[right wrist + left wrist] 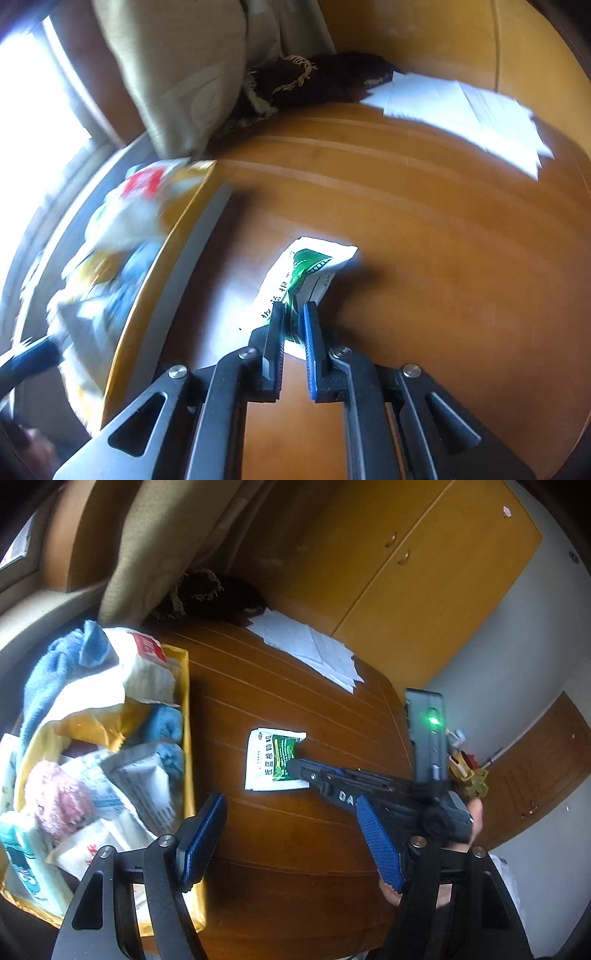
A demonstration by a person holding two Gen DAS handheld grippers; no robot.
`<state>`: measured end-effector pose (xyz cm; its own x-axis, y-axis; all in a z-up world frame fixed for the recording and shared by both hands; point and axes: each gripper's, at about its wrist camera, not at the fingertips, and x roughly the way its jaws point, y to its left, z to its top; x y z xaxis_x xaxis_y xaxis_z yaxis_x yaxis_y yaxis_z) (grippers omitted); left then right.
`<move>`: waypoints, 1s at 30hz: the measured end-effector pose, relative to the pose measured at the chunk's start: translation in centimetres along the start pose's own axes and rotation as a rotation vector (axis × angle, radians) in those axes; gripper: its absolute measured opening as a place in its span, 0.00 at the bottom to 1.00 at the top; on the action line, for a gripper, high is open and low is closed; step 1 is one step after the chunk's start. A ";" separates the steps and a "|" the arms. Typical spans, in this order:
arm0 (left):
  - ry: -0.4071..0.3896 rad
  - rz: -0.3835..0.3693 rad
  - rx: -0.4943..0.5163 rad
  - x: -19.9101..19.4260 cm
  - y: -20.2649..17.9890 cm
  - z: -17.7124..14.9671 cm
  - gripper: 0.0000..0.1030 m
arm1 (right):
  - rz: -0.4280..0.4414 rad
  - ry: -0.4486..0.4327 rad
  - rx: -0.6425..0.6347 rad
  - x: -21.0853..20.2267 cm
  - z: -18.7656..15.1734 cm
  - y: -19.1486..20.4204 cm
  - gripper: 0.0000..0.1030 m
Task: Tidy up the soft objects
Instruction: 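Grasp the green sachet with the left gripper from the right gripper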
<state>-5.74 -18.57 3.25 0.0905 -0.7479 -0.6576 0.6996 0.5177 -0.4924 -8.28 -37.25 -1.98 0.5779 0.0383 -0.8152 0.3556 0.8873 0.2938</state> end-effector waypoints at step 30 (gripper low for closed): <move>0.292 -0.035 -0.047 9.6 -2.7 -4.3 0.33 | 0.218 -0.068 0.042 -5.7 -13.4 -2.9 0.08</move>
<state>-9.83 -25.38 -4.24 -0.1456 -0.6184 -0.7723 0.6647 0.5170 -0.5393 -22.39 -33.92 -4.89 0.6918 0.1944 -0.6954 0.2466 0.8416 0.4805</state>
